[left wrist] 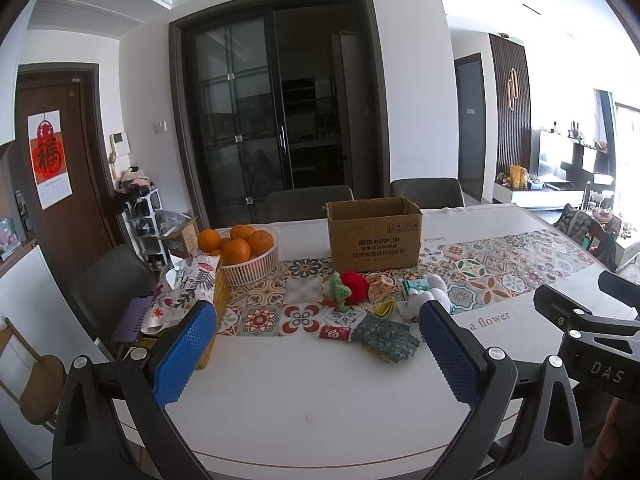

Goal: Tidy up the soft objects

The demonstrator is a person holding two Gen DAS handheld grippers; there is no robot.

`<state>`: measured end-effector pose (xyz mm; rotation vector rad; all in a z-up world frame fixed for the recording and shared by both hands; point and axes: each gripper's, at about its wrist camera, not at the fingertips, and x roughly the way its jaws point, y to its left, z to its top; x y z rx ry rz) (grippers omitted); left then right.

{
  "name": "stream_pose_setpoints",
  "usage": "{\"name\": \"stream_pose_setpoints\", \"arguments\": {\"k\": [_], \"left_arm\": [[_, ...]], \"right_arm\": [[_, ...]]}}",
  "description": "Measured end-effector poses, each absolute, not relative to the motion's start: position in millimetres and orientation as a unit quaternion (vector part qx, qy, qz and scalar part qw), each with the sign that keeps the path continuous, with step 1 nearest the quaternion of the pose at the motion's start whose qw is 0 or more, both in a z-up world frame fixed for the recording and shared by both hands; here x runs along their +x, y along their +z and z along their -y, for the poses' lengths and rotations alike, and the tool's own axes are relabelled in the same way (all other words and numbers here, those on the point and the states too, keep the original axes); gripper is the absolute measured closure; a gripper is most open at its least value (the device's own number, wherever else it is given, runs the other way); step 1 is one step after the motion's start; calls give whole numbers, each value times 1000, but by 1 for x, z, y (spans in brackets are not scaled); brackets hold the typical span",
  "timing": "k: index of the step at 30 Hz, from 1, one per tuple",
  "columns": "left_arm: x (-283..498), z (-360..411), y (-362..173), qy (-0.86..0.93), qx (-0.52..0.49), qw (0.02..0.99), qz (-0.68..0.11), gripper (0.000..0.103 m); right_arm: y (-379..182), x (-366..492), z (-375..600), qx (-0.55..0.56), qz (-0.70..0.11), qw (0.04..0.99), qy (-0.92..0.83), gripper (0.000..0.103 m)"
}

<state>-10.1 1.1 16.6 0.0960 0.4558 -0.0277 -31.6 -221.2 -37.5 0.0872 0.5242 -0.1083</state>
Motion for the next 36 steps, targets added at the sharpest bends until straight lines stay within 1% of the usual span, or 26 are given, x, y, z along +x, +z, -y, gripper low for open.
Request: {"name": "stream_pose_setpoints", "arguments": {"k": [16,23,28,36], "left_arm": [[-9,1,20,-15,48,972,-228,0],[9,5,3,-24,40,964,-260,0],[39,8,-17,-34,27,953,-301,0],[80,10,-32,-41,15,944,-328,0]], "right_arm": [[-39,-33,222,44,-261,963,-54,0],[-52,-23,225,47,-278,958,-52,0],[-67,0,231,52,-306,949,-53,0],[-80,40,231,49,-329,941,-54,0]]}}
